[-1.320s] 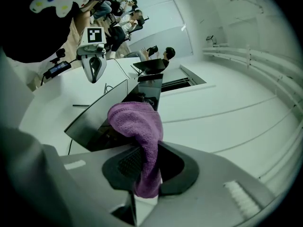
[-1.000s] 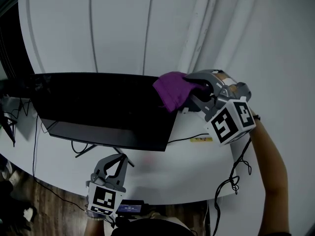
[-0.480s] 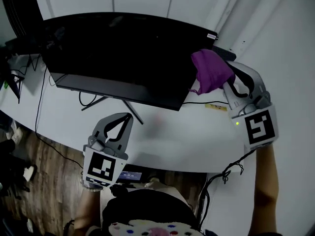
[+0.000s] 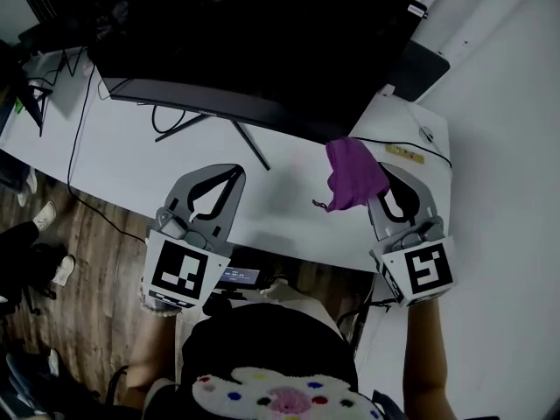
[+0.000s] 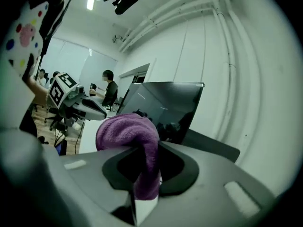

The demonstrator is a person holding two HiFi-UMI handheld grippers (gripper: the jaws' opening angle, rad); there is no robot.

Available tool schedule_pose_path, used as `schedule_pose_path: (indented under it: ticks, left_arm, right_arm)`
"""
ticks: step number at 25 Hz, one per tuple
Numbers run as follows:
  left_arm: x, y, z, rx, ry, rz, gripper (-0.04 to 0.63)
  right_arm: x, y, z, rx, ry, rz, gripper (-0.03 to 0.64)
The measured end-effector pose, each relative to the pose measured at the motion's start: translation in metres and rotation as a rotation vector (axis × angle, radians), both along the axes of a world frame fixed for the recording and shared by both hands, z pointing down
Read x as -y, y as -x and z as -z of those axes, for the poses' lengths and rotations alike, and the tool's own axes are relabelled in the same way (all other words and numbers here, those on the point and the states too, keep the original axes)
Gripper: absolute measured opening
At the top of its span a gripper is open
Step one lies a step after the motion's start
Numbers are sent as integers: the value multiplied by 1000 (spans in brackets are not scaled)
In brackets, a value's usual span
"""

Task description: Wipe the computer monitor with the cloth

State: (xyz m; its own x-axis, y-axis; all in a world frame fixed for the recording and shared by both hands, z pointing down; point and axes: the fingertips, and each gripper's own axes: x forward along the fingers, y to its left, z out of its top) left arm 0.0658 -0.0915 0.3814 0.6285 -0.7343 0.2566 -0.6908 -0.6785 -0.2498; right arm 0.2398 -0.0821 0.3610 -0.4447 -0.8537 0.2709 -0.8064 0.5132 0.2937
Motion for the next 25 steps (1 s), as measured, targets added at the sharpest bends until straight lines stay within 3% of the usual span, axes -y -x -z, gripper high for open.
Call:
schedule_pose_path:
  ticks: [3, 12, 25]
  left_arm:
    - [-9, 4, -5, -5, 12, 7, 6]
    - [-21, 14, -19, -1, 63, 31, 6]
    - [-28, 11, -25, 17, 81, 11, 6]
  right_arm:
    - [-14, 6, -20, 54, 54, -10, 72]
    - [-36, 30, -60, 81, 189, 3, 72]
    - [-43, 29, -68, 129, 217, -54, 72]
